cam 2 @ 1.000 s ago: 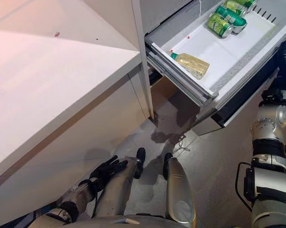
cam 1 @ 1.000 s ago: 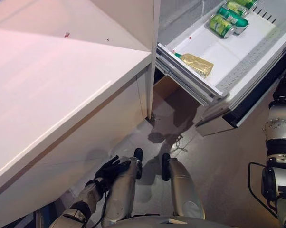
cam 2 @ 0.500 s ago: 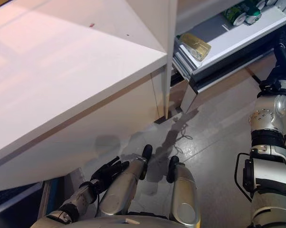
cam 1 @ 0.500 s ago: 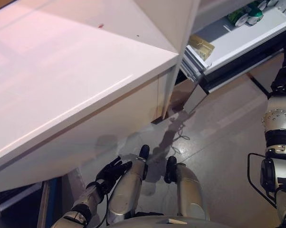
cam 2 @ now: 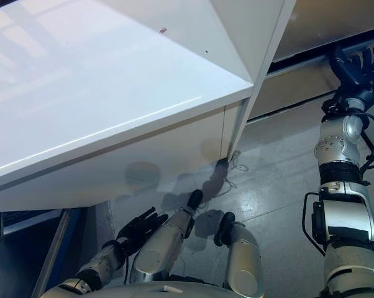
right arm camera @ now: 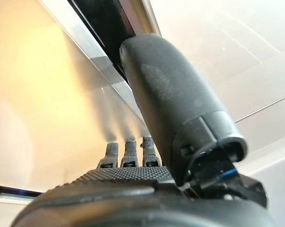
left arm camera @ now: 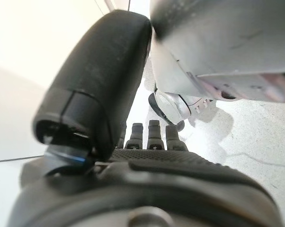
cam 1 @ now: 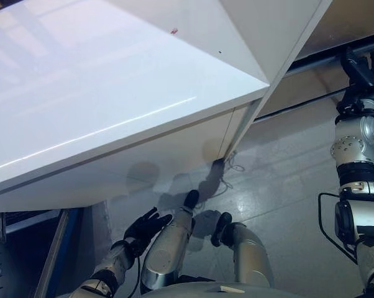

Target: Put drinks into fridge and close the fridge

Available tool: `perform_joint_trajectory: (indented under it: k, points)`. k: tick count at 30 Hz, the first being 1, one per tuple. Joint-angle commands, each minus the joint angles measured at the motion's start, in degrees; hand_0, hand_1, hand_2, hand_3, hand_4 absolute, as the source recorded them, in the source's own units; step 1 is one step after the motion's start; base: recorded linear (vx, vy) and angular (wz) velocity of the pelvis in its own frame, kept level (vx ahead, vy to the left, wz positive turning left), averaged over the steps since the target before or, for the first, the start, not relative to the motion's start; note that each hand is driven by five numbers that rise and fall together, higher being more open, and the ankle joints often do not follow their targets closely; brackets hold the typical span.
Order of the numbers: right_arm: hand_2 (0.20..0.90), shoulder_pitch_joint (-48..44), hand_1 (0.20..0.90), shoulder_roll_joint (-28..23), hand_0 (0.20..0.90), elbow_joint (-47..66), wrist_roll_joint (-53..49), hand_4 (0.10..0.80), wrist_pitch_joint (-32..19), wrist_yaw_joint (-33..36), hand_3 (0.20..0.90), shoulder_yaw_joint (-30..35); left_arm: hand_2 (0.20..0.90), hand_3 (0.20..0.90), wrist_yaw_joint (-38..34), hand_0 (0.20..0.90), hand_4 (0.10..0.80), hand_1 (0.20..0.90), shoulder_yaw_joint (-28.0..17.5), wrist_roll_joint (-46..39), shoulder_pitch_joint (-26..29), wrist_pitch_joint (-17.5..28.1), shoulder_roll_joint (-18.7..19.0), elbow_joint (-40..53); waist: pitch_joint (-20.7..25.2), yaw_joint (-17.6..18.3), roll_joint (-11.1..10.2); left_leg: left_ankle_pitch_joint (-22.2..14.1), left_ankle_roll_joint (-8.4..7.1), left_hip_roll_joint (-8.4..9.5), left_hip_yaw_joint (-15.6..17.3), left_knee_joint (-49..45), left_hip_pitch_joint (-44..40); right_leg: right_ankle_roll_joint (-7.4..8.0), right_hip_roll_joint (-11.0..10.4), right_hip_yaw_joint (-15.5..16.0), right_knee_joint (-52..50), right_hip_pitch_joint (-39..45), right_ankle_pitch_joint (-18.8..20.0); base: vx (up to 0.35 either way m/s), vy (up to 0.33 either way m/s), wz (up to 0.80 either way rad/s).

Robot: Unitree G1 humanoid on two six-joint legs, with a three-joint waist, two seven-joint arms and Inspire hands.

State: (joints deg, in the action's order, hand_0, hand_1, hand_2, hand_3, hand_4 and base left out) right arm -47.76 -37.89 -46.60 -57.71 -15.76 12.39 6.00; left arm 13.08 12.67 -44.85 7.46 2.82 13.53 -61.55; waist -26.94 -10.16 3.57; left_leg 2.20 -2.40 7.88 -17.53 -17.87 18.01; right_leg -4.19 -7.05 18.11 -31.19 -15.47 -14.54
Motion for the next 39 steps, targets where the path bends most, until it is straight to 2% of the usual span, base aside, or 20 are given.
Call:
perform_joint_trajectory:
  k: [1,4,9,10,12,13,17,23,28,32,39]
  points:
    - [0.900,-4.06,0.900,-2.41,0.900,5.81,4.99,0.800,-3.69,-2.37,0.900,-3.70,0.900,0.900,1.37,0.900,0.800,0.900,0.84,1.83,-4.25,1.61,3.05,1.73,4.47,-2.21,-2.03,-6.15,6.46,1.00,4.64,-1.84,-2.76,2.01,0.80,-6.17,0.58,1.57,3.67,0.011,-0.031,-0.03]
    - [0.900,-2.71,0.900,-1.89,0.900,7.87,6.22,0.800,-4.30,-1.21,0.900,-4.11,0.900,0.900,0.98,0.900,0.800,0.900,0.89,2.26,-4.25,1.67,3.47,1.46,4.67,-1.02,-2.87,-6.76,6.81,0.52,5.76,-1.46,-3.92,2.58,1.34,-7.76,2.92,2.36,5.03,-0.008,-0.037,-0.07]
    - [0.900,0.67,0.900,-0.55,0.900,11.59,4.26,0.800,-3.24,-3.17,0.900,-4.60,0.900,0.900,0.60,0.900,0.800,0.900,0.45,2.80,-3.36,1.19,3.68,0.65,6.30,2.30,-4.33,-6.80,7.06,-0.53,8.42,0.77,-6.06,3.45,2.30,-11.38,9.44,4.22,8.47,-0.034,-0.027,-0.31]
    - [0.900,3.01,0.900,0.19,0.900,13.77,3.70,0.800,-2.08,-4.33,0.900,-4.73,0.900,0.900,0.18,0.900,0.800,0.900,0.17,2.63,-2.95,0.94,3.50,0.32,7.34,3.76,-4.79,-6.73,7.04,-1.10,9.82,2.17,-7.37,3.81,2.80,-13.03,12.23,5.37,9.68,-0.024,-0.033,-0.40]
    - [0.900,4.50,0.900,0.71,0.900,14.76,3.72,0.800,-1.85,-4.50,0.900,-4.66,0.900,0.900,0.12,0.900,0.800,0.900,0.04,2.75,-2.93,1.13,3.47,0.12,7.87,4.32,-5.00,-6.53,6.97,-1.52,10.69,3.20,-8.28,4.02,3.13,-13.80,13.89,6.17,10.56,-0.018,-0.031,-0.47]
    - [0.900,7.66,0.900,2.08,0.900,15.94,3.32,0.800,-0.62,-6.32,0.900,-4.77,0.900,0.900,-0.18,0.900,0.800,0.900,-0.19,2.52,-2.48,1.07,3.15,-0.29,9.48,6.19,-5.59,-6.08,6.61,-2.31,12.43,5.68,-10.13,4.57,3.70,-15.45,17.96,7.80,12.45,-0.022,-0.035,-0.52]
    - [0.900,14.10,0.900,4.94,0.900,16.27,4.73,0.800,3.18,-9.46,0.900,-5.36,0.900,0.900,-1.73,0.900,0.800,0.900,-0.58,3.03,-1.73,0.61,2.55,-0.71,14.07,8.50,-6.18,-4.14,5.61,-3.69,15.22,12.73,-14.28,5.49,4.86,-17.62,25.72,11.35,15.73,0.009,-0.050,-0.58]
    - [0.900,25.77,0.900,10.73,0.900,14.55,9.39,0.800,6.93,-14.67,0.900,-7.66,0.900,0.900,-2.51,0.900,0.800,0.900,-2.09,4.69,-2.19,0.12,1.54,-1.24,20.05,10.33,-6.35,-2.77,4.72,-4.61,17.87,18.24,-18.17,5.75,6.04,-18.21,31.65,14.33,17.97,0.032,-0.060,-0.36]
    - [0.900,33.71,0.900,15.94,0.900,9.63,14.38,0.800,8.19,-19.08,0.900,-9.96,0.900,0.900,-2.29,0.900,0.800,0.900,-3.98,5.60,-3.63,0.49,0.36,-2.64,22.81,10.85,-6.21,-2.53,4.31,-5.03,19.67,20.16,-20.48,5.71,6.57,-17.62,34.36,16.47,18.73,0.030,-0.028,-0.20]
    - [0.900,38.93,0.900,20.36,0.900,1.45,18.75,0.800,8.79,-20.84,0.900,-12.02,0.900,0.900,-1.44,0.900,0.800,0.900,-5.21,7.23,-4.80,0.97,0.00,-5.17,24.24,11.09,-6.10,-2.73,4.45,-5.11,20.14,20.23,-21.53,5.43,6.91,-17.60,33.98,17.41,17.97,0.046,-0.008,-0.08]
    - [0.900,40.79,0.900,22.92,0.900,-17.29,22.99,0.800,9.17,-21.54,0.900,-10.90,0.900,0.900,-0.03,0.900,0.800,0.900,-7.08,7.61,-4.51,1.85,0.28,-10.72,25.39,11.08,-5.85,-2.92,4.76,-5.02,20.18,20.69,-22.97,4.95,7.41,-17.00,34.08,19.04,17.18,0.038,0.010,-0.04]
